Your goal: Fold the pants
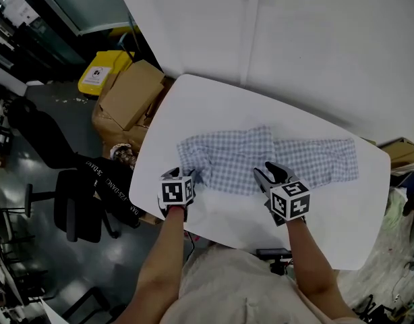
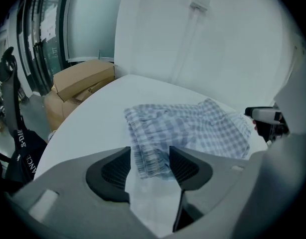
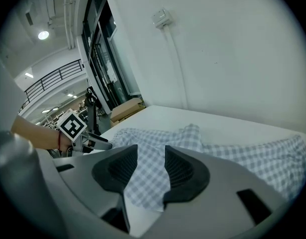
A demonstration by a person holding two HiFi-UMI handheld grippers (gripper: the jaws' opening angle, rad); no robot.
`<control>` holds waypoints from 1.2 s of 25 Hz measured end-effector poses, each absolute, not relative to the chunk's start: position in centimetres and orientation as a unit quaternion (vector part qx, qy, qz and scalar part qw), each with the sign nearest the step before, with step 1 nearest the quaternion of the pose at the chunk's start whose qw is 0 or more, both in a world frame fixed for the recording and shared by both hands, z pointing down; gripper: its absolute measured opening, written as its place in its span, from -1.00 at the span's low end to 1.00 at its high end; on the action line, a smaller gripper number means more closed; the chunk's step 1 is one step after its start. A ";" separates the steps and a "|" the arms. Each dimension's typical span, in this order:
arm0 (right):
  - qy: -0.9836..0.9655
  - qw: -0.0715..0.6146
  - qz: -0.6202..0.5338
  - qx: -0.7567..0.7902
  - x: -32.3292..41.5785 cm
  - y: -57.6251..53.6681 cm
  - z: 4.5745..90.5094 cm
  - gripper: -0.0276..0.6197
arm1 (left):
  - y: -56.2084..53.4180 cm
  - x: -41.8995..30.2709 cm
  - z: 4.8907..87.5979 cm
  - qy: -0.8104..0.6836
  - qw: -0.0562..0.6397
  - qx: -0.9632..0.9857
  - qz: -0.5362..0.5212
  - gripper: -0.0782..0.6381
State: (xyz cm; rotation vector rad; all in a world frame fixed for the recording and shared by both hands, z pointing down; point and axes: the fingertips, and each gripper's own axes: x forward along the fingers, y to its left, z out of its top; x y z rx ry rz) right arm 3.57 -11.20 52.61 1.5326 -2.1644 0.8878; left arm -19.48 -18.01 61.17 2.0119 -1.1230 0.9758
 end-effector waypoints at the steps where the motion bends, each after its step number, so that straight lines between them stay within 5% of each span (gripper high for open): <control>1: -0.760 0.173 0.314 0.542 3.7 -11.2 52.8 -0.37 | -18.0 -19.5 61.4 -0.426 0.312 0.761 0.376 -0.09; 6: -0.740 0.180 0.323 0.562 5.6 -11.3 53.5 -0.37 | -18.2 -19.5 61.8 -0.432 0.300 0.754 0.394 -0.40; 30: -0.623 0.294 0.392 0.610 13.5 -9.2 62.1 -0.37 | -17.9 -19.6 62.4 -0.441 0.278 0.742 0.422 -0.50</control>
